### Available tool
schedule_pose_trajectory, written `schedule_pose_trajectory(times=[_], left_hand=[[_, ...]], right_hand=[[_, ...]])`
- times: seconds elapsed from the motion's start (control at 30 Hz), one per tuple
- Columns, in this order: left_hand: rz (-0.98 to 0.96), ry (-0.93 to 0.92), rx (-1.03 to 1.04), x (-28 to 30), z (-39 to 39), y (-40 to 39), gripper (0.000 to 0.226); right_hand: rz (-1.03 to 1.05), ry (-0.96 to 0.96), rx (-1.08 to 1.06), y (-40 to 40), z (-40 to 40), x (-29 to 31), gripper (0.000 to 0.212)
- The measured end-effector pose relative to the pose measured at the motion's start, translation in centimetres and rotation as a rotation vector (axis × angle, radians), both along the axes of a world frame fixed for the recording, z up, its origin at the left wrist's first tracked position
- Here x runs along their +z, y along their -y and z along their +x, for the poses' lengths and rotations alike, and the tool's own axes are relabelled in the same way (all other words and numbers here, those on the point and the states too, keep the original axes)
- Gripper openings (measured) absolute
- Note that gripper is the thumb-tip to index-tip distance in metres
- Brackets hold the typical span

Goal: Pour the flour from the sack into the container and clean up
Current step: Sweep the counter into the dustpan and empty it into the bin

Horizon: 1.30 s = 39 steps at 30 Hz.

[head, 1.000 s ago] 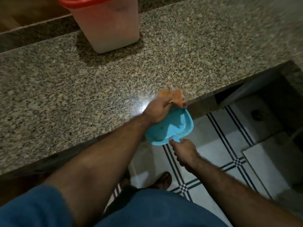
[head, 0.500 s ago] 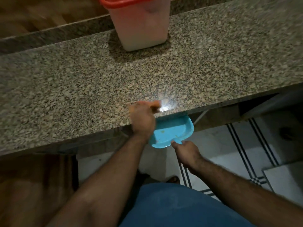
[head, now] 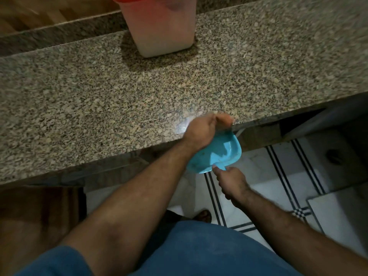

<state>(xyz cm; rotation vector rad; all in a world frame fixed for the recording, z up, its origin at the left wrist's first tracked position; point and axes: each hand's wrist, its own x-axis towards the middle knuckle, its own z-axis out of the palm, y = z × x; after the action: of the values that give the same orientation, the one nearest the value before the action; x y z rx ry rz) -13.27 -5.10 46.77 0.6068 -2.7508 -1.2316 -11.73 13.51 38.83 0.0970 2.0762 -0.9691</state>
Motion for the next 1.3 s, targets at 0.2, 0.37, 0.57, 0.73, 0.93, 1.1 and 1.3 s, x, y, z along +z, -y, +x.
schedule_pose_trajectory(times=[0.2, 0.37, 0.57, 0.73, 0.93, 1.1, 1.3], left_hand=[[-0.166, -0.099, 0.440, 0.7, 2.5, 5.8, 0.023], [-0.104, -0.112, 0.201, -3.2, 5.5, 2.7, 0.031], [0.145, -0.027, 0.435, -0.5, 6.4, 8.8, 0.030], [-0.081, -0.093, 0.917, -1.1, 13.1, 13.4, 0.027], [-0.190, -0.198, 0.444, -4.7, 11.0, 5.4, 0.039], [0.230, -0.112, 0.399, 0.2, 3.7, 4.9, 0.026], [0.161, -0.054, 0.084, -2.1, 2.7, 1.5, 0.033]], right_hand=[[-0.070, -0.021, -0.007, -0.8, 0.6, 0.1, 0.031], [-0.054, 0.024, -0.045, 0.0, 1.6, 0.3, 0.041], [-0.049, 0.016, -0.007, 0.7, 1.8, -0.4, 0.043], [-0.042, -0.037, 0.043, 0.6, 1.9, -1.4, 0.038], [-0.037, -0.033, 0.059, 0.3, 1.8, -1.6, 0.041], [-0.040, -0.026, 0.055, -0.4, 1.8, -0.4, 0.036], [-0.037, -0.047, 0.070, -0.6, 3.1, -0.2, 0.028]])
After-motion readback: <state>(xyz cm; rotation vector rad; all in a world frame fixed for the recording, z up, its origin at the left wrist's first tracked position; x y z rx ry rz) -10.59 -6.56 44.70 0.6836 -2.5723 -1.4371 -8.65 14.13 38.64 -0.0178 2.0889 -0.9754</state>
